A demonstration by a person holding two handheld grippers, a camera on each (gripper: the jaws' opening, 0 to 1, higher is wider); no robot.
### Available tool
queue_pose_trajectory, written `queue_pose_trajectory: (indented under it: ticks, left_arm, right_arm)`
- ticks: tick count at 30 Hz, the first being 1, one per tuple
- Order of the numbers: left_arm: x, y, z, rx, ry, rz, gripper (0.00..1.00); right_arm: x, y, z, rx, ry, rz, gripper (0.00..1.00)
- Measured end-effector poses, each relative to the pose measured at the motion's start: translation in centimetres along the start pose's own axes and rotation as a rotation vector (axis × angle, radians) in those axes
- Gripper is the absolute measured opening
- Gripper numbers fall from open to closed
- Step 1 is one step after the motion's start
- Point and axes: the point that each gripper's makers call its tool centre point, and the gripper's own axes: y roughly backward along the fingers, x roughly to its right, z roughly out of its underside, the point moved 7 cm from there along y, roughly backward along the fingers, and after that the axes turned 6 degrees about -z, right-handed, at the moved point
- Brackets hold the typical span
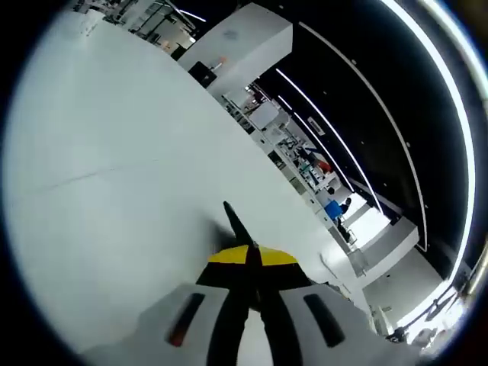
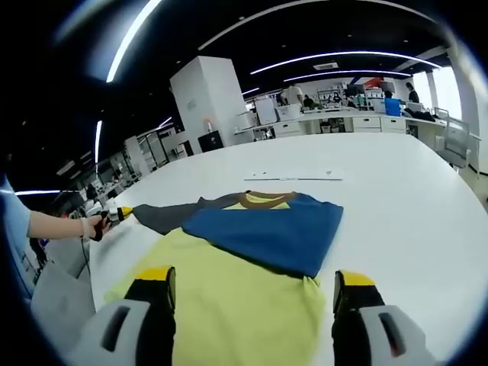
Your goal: Fold the garment on the visible template until the final outline fits inside the template.
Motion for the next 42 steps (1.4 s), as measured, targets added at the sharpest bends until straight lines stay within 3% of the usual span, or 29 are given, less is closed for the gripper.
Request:
queue_pose_trajectory:
  ticks: [2,6,8,11,16,22,25,32,42]
  left_arm:
    - [1.4,0.2,-0.3,0.005,0.032,0.068,0.0]
    - [3.6,0.6,-0.1,-0.021,-0.001,0.147,0.0]
    - [5.3,0.9,0.0,-0.031,-0.009,0.229,0.0]
    - [7.0,1.3,0.0,-0.051,-0.047,0.28,0.0]
    - [11.2,2.3,0.3,-0.062,-0.082,0.406,0.0]
    - [14.9,1.6,1.0,-0.101,-0.148,0.471,0.0]
    - [16.8,1.1,1.9,-0.128,-0.187,0.502,0.0]
    - [22.2,0.3,5.9,-0.194,-0.213,0.557,0.0]
    - [25.3,-3.5,11.7,-0.293,-0.179,0.556,0.0]
  right_arm:
    - [0.0,0.1,-0.1,0.008,-0.002,0.0,0.85]
    - [-0.2,0.1,-0.3,0.017,-0.008,-0.001,0.85]
    - [-0.4,0.1,-0.5,0.026,-0.009,-0.004,0.85]
    - [-0.7,0.2,-0.6,0.035,-0.01,-0.011,0.85]
    - [-0.8,0.2,-0.6,0.051,-0.013,-0.019,0.84]
    - [-0.7,0.5,-0.1,0.058,-0.02,-0.028,0.84]
    - [-0.4,0.8,0.1,0.059,-0.026,-0.03,0.84]
    - [0.4,1.5,0.2,0.085,-0.056,-0.027,0.83]
    - [0.8,1.4,0.7,0.096,-0.078,-0.035,0.82]
